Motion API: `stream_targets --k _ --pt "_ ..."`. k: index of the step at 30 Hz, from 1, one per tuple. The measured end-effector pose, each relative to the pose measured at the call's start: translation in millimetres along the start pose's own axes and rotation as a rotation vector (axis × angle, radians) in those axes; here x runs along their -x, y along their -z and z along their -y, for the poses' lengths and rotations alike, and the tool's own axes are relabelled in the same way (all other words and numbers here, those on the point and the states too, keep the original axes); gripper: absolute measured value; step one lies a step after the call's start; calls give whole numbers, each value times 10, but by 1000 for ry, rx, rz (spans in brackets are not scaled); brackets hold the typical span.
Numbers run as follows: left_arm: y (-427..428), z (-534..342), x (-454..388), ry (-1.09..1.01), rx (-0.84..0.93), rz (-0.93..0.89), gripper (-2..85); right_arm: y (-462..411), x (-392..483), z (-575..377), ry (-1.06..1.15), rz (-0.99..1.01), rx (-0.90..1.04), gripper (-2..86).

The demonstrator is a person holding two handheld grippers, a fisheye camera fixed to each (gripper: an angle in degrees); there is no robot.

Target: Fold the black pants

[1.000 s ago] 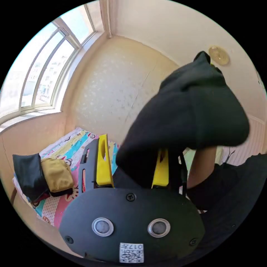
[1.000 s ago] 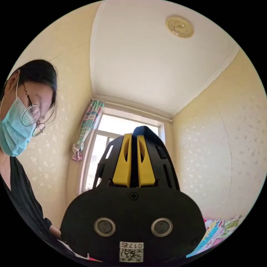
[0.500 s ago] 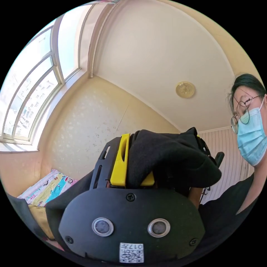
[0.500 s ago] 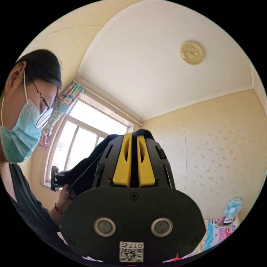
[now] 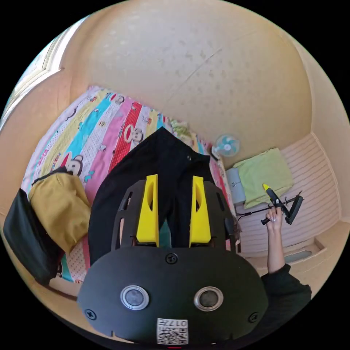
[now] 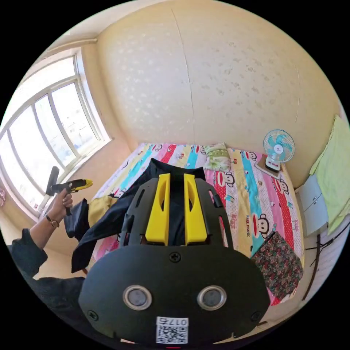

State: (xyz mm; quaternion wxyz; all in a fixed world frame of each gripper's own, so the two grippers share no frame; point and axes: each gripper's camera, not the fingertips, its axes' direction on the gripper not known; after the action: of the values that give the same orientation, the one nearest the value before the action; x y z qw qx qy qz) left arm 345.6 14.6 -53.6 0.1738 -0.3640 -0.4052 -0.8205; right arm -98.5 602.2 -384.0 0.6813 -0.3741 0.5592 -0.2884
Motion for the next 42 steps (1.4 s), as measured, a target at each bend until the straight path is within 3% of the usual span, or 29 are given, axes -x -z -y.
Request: stream_targets --k 6,12,15,21,26,34,38,42 --pt "-812 -1256 1075 207 345 14 135 -1134 -711 -2177 -227 58 417 64" --pt "-529 -1639 1790 405 386 67 135 -1273 -1158 -3213 -518 80 597 42" --pt "-319 -1586 2167 459 391 115 136 -1212 -1300 -3277 -593 91 609 34" --pt "150 -1419 3053 575 358 206 145 -1071 -1477 -2765 -527 68 672 30" --pt "418 -1432 3848 704 350 172 164 -773 -1514 -2366 -503 -7 684 30" --pt "392 -1562 4793 826 387 -78 195 -405 -1324 -2169 -505 -126 798 29" --pt "-10 -1770 5002 891 487 -424 142 -326 -1207 -2159 -511 -129 836 28" --pt "-59 -1762 4945 756 353 -892 45 -309 -1085 -2165 -450 -166 942 24"
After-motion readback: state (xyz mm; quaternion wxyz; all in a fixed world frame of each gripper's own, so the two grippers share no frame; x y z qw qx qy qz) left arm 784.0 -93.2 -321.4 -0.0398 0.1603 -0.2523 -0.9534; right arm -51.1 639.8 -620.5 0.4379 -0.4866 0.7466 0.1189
